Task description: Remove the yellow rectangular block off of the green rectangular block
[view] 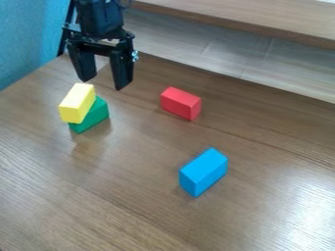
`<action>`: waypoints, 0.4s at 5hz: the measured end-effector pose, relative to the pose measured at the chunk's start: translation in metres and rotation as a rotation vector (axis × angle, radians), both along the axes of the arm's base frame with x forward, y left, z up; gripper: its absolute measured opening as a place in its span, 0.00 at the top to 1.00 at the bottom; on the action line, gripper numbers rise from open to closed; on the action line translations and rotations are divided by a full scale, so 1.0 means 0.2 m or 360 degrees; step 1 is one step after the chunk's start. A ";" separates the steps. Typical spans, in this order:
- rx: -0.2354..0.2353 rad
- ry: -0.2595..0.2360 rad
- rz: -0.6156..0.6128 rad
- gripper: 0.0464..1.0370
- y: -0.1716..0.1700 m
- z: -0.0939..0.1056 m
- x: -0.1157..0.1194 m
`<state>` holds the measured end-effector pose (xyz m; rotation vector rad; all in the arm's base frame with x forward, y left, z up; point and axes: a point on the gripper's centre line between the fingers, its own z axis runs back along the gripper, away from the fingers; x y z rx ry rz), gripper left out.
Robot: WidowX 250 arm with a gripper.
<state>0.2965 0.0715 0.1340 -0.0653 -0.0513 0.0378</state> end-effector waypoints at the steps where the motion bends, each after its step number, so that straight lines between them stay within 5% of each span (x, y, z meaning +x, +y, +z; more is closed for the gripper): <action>1: -0.0016 0.0041 0.0007 0.04 0.00 -0.05 0.00; 2: -0.0031 0.0041 0.0027 0.04 -0.03 -0.13 0.04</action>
